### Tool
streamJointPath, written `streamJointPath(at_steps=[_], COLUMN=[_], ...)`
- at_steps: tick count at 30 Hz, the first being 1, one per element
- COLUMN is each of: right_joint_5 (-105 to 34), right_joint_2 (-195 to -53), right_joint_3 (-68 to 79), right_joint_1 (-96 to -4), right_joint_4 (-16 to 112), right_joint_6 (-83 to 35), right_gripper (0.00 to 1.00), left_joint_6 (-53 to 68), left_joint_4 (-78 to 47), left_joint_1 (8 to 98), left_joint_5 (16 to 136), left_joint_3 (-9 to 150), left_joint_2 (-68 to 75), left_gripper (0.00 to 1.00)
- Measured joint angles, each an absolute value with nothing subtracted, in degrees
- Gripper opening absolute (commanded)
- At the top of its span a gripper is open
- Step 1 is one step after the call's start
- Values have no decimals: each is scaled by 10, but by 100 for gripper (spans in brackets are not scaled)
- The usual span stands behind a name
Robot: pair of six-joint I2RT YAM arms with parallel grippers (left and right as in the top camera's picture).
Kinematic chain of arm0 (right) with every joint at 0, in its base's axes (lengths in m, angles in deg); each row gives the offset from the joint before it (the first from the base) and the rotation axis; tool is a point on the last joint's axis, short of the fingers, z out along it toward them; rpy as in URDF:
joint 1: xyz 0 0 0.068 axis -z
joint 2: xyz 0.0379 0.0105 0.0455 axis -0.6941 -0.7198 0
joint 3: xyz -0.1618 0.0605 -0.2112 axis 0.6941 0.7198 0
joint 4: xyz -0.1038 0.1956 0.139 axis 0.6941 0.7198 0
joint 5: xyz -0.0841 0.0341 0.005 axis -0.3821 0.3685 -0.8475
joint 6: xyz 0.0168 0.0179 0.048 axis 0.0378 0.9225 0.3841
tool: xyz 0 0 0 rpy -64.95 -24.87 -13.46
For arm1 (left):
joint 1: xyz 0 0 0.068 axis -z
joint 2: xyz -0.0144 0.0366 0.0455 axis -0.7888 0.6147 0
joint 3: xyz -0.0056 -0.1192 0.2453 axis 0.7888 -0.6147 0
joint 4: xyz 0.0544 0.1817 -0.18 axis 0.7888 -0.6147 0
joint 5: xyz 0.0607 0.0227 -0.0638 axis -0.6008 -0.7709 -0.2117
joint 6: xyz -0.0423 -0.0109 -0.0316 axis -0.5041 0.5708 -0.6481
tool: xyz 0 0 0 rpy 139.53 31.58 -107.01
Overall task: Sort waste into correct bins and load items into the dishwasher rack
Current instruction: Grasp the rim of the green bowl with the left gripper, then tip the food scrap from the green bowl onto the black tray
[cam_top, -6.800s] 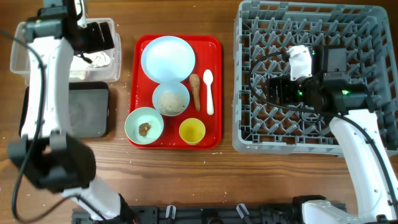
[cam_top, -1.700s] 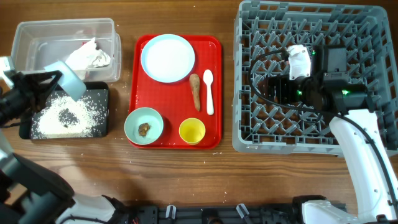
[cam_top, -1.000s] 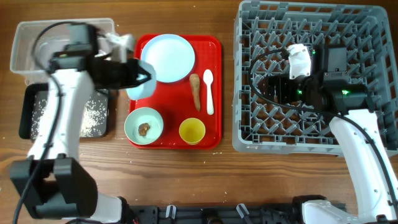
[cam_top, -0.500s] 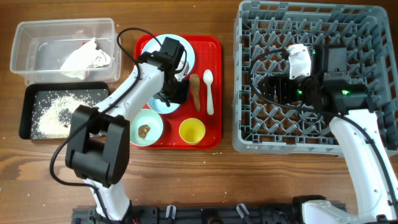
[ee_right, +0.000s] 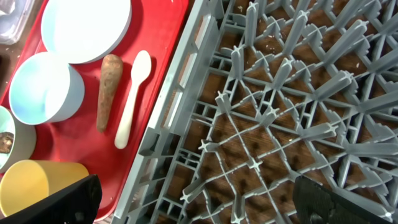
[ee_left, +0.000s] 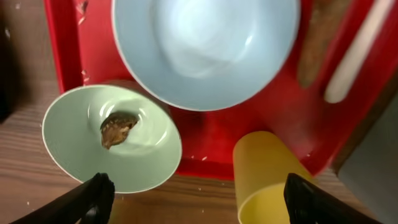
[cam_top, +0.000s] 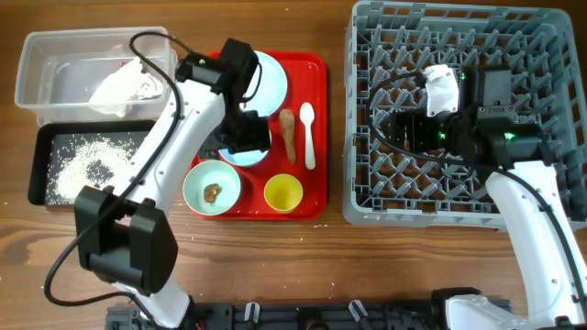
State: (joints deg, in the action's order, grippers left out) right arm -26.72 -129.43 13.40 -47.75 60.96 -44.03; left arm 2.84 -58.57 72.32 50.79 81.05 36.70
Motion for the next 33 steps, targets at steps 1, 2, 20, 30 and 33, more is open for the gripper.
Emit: streamJointPath(at_steps=[1,2,20,30,33], right_joint_5=[-267,-267,-267,-267,-267], right_joint_2=[-1294,-1295,-1315,-1315,-1315], right_joint_3=[134,134,134,134,134], right_joint_1=[-478,-478,-478,-478,-478], right_joint_4=[610,609,610,612,612], right_joint_6=[-440,-440,-440,-440,-440], right_gripper=[100,100,100,100,100], left_joint_6=[20,8,12,102,170], left_joint_4=[-581,-572,-369,-548,-558], left_joint_1=[723,724,732,661,550], left_joint_5=[505,502,490,604,662], left_joint_3=[796,779,563,765,777], left_joint_2=[367,366,360,306,278], left_gripper=[62,53,4,4,4])
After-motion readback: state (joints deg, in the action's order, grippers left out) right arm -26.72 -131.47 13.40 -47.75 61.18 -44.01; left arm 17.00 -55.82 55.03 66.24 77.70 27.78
